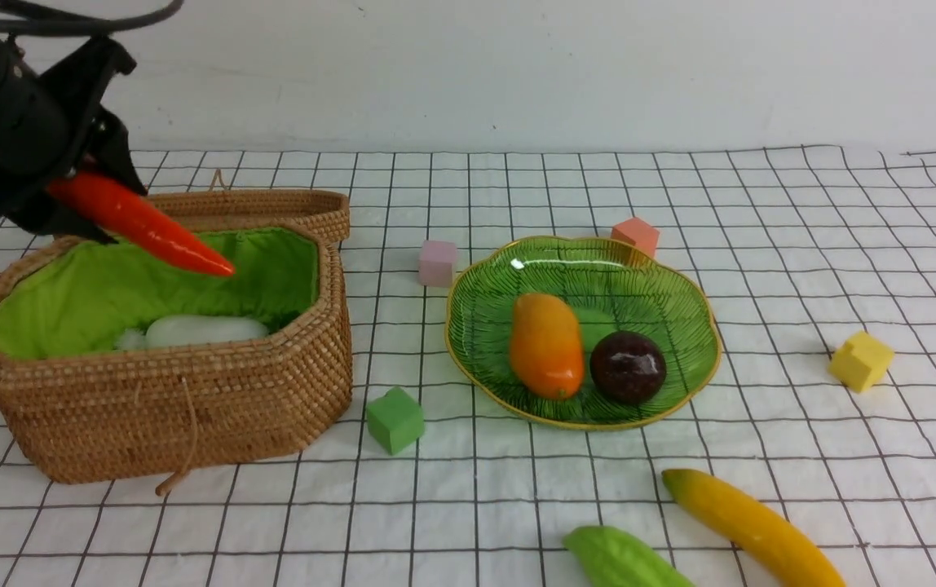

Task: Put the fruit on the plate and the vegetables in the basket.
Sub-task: Use the left arm to grab a carrot and put it into the left basket, then take a chayote with your left arm and place it on the basket on the left.

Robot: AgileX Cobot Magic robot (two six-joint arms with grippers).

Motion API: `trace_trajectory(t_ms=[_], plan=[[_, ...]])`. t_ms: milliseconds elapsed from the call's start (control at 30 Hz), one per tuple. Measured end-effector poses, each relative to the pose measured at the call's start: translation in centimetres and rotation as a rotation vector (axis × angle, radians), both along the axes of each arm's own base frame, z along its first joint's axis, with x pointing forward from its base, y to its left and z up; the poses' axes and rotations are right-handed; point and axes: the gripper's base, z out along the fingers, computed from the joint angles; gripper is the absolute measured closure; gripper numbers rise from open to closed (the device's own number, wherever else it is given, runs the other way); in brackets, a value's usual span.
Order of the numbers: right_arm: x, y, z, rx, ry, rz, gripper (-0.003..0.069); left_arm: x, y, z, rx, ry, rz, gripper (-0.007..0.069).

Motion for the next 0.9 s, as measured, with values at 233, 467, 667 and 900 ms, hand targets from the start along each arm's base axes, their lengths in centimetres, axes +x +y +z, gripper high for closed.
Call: trace_trajectory(t_ms=[233, 467, 667, 900], plan=[[0.0, 0.0, 0.0, 0.000, 0.000, 0.000, 0.0421, 3.3, -0.4, -4.6, -0.112, 0.075, 0.042, 0.0156], [0.0, 0.0, 0.0, 0.000, 0.000, 0.000, 0.0421, 3.5, -0.6, -4.4, -0.110, 0.058, 0.001, 0.0001], [0.0, 0.0, 0.0, 0.000, 0.000, 0.000, 0.0421, 0.6, -5.9, -1.3, -0.010, 0.029, -0.433, 0.0045], [0.0, 0.0, 0.0, 0.000, 0.000, 0.000, 0.0421, -6.8, -20.4, -1.7, 0.037, 0.063, -0.880, 0.0076]])
